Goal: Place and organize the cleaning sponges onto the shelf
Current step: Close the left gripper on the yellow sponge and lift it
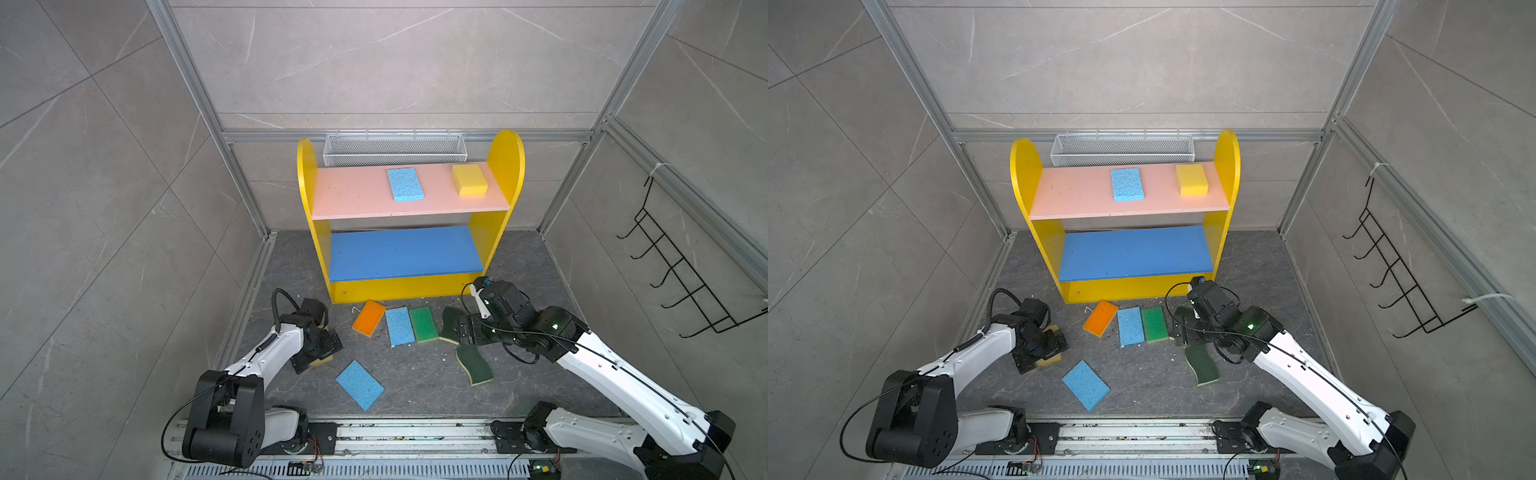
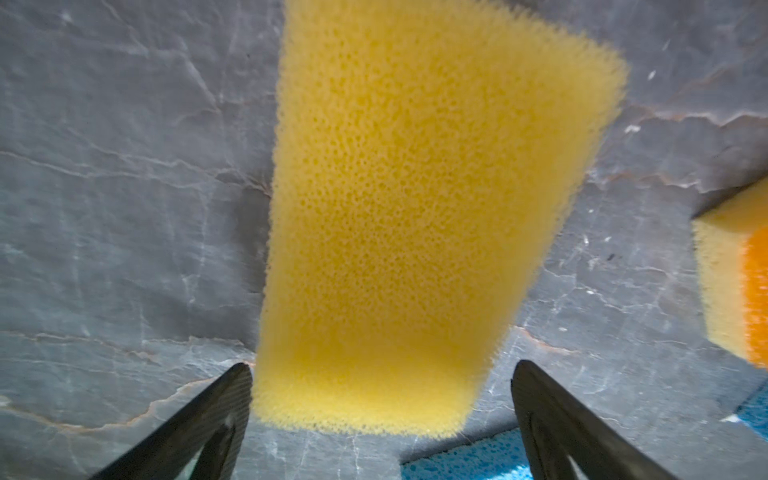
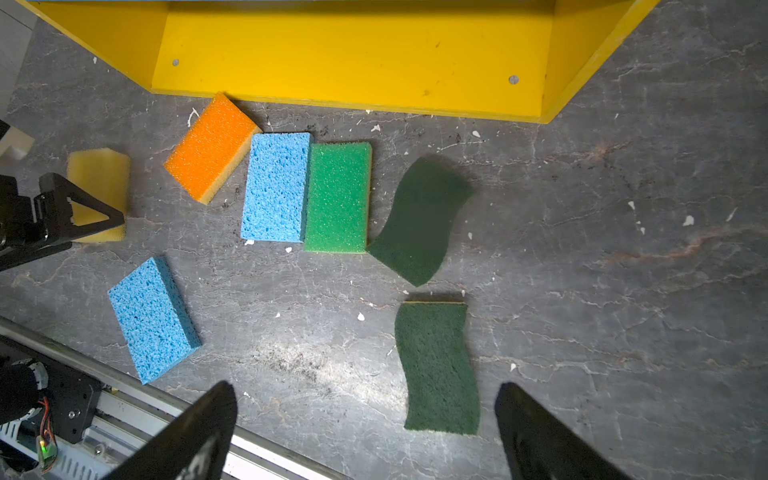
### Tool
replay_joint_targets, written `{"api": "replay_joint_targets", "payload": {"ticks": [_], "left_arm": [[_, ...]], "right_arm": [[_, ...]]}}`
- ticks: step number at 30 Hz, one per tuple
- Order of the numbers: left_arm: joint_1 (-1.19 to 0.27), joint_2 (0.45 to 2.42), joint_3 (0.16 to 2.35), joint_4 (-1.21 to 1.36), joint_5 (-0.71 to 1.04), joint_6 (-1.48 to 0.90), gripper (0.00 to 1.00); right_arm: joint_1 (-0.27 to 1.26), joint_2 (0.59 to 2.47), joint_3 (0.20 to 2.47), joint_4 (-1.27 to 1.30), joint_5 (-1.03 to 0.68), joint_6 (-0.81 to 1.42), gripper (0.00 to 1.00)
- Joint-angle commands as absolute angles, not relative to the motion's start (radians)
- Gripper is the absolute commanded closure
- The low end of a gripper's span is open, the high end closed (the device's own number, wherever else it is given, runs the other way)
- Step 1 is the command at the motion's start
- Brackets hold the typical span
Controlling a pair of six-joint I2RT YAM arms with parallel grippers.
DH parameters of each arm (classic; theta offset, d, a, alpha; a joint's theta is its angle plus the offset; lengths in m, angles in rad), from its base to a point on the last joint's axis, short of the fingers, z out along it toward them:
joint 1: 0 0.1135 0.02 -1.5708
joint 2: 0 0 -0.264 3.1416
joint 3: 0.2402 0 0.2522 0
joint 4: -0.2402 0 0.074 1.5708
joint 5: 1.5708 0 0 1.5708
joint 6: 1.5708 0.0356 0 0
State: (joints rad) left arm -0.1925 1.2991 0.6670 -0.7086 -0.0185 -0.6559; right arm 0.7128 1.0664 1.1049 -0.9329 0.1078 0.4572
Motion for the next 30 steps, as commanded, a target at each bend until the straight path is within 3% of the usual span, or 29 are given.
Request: {"api": "replay_joint_targets", "payload": {"ticks": [1,17,30], "left_arm": [[-0.198,1.318,0.703,-0.73,-0.053,-0.614,0.0],[-0.271,1.447,0.772,-0.705,-0.113,-0.547,0.03],[-0.337,1.465,0.732,-0.709,-0.178,-0.719,0.09]], "right_arm": [[0.71,1.056,1.098,-0.965,0.113,0.476,0.01],[0.709,1.054,1.082,-0.969,0.126,0.477,0.01],[0.709,1.042,1.068,-0.966,0.127,0.467,0.01]]}}
